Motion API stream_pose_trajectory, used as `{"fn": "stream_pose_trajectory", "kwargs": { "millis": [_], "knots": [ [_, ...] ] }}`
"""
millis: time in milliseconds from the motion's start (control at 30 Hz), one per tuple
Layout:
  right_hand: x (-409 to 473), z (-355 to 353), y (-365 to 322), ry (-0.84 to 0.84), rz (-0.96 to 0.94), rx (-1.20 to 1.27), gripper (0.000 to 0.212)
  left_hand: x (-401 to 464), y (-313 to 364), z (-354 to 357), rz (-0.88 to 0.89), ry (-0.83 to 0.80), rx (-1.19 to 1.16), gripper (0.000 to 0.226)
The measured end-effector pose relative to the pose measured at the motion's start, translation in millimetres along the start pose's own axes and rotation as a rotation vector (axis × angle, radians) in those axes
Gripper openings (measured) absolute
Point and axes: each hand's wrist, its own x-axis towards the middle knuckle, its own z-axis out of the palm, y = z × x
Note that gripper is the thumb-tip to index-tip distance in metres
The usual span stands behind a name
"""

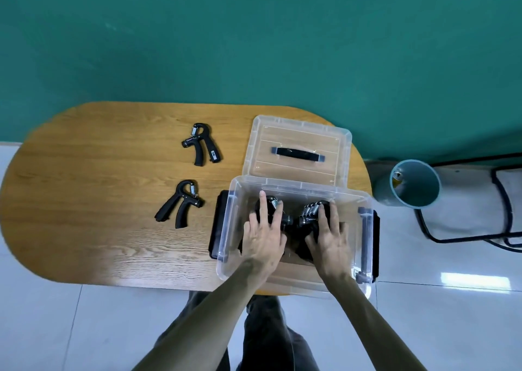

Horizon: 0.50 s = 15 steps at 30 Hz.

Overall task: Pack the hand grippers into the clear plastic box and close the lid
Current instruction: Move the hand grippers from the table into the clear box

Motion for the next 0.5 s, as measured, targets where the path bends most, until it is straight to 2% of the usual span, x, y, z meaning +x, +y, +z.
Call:
{"fn": "stream_pose_trajectory", "kwargs": {
  "millis": [167, 267, 500],
  "knots": [
    [1.8, 1.3, -2.1, -0.040, 0.028, -0.018, 0.072, 1.7, -1.6, -3.4, 0.019, -0.027, 0.020, 0.075],
    [2.1, -1.6, -6.9, -0.072, 0.075, -0.111, 0.069, 0.8, -6.1, -3.7, 0.033, 0.021, -0.007, 0.071],
    [-1.3, -28.4, -41.3, 0.002, 0.093, -0.148, 0.064, -4.7, -26.0, -27.5, 0.124, 0.052, 0.003, 0.070]
  ]
}}
